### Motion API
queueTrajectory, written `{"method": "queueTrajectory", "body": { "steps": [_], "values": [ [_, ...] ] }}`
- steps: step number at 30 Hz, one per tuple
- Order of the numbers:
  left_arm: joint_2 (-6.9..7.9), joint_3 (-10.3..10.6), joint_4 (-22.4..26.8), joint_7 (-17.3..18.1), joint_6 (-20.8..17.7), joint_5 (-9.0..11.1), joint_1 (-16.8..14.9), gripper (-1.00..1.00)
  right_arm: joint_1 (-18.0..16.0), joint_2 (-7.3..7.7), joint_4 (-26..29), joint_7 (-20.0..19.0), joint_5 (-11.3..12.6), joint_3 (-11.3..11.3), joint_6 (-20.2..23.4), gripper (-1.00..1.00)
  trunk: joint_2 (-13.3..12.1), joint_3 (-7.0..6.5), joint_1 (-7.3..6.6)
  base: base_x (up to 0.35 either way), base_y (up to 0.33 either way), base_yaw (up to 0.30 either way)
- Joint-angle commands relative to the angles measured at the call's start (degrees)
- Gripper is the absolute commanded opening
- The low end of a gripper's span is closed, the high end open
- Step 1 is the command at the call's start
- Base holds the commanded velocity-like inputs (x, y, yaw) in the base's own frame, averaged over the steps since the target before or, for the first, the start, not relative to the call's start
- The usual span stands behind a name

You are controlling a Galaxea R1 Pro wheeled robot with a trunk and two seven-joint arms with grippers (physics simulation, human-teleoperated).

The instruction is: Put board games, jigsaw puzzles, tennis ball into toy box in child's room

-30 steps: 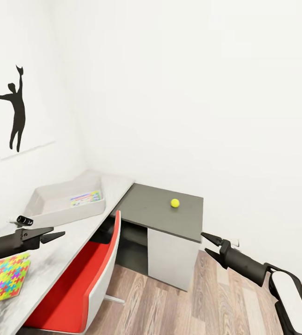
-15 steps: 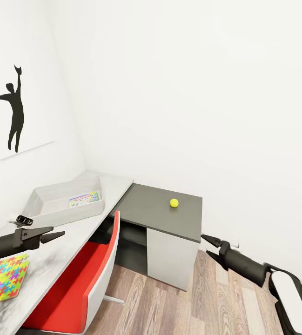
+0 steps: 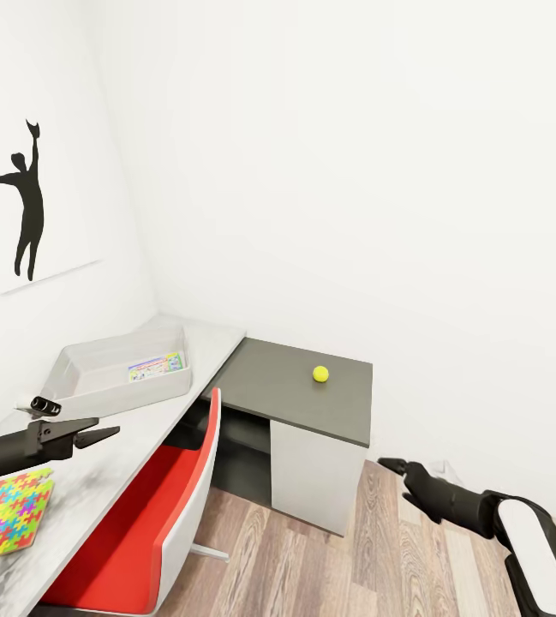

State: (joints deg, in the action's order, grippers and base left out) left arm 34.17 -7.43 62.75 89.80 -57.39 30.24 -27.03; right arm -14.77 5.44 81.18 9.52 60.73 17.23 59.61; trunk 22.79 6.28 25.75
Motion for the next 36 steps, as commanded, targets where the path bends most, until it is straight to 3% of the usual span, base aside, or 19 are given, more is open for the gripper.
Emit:
{"method": "queueTrajectory", "body": {
  "steps": [1,36],
  "values": [
    [0.02,0.0,0.0,0.2,-0.6,0.0,0.0,1.0,-0.1,0.0,0.1,0.8,0.6,0.0,0.2,1.0,0.1,0.13,0.04,0.0,0.0,0.0],
    [0.16,0.0,0.0,0.2,-0.5,0.1,0.0,1.0,-0.1,-0.14,2.5,1.7,1.1,-0.6,0.4,1.0,0.1,0.16,0.04,0.0,0.0,-0.01]
  ]
}}
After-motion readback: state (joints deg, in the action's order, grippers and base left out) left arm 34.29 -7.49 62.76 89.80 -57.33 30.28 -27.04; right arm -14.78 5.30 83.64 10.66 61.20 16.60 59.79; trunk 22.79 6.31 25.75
